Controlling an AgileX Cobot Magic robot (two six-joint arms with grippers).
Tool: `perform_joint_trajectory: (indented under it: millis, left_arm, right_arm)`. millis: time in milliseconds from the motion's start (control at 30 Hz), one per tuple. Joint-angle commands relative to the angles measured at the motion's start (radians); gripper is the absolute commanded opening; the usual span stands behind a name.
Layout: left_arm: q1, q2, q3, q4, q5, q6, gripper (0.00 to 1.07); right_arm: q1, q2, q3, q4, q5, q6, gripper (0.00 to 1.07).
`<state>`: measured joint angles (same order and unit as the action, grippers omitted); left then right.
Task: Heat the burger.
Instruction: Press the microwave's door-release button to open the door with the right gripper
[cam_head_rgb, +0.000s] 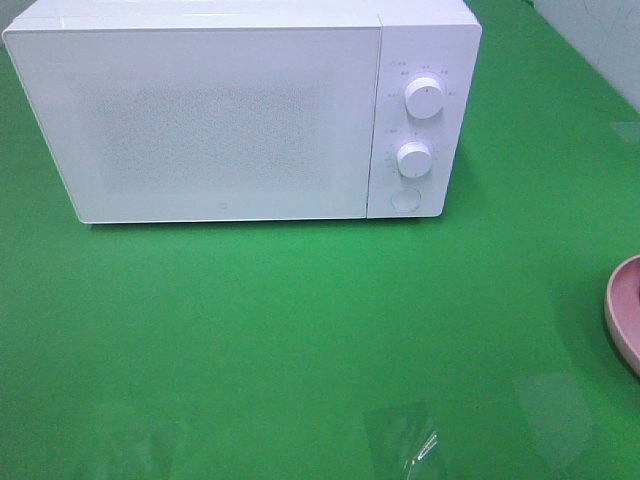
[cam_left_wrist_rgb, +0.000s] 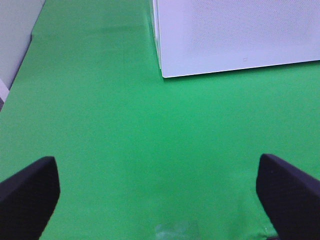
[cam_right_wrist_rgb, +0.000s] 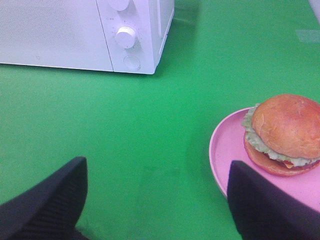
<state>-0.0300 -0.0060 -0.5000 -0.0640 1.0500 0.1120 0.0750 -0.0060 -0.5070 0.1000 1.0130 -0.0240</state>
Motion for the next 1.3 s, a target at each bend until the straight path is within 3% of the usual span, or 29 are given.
perform_joint_trajectory:
  millis: [33, 567, 1300]
  left_arm:
    - [0.004, -0.023, 0.003, -0.006, -0.012, 0.001, 1.0]
    - [0.004, -0.023, 0.003, -0.006, -0.012, 0.001, 1.0]
    - [0.004, -0.023, 0.003, -0.006, -0.012, 0.001, 1.0]
  right_arm:
    - [-0.002, -0.022, 0.002, -0.002, -0.012, -0.004, 0.76]
    - [-0.002, -0.007, -0.006, -0.003, -0.02, 0.01, 0.76]
    - [-0.002, 0.368, -0.008, -0.002, -0.028, 0.015, 0.76]
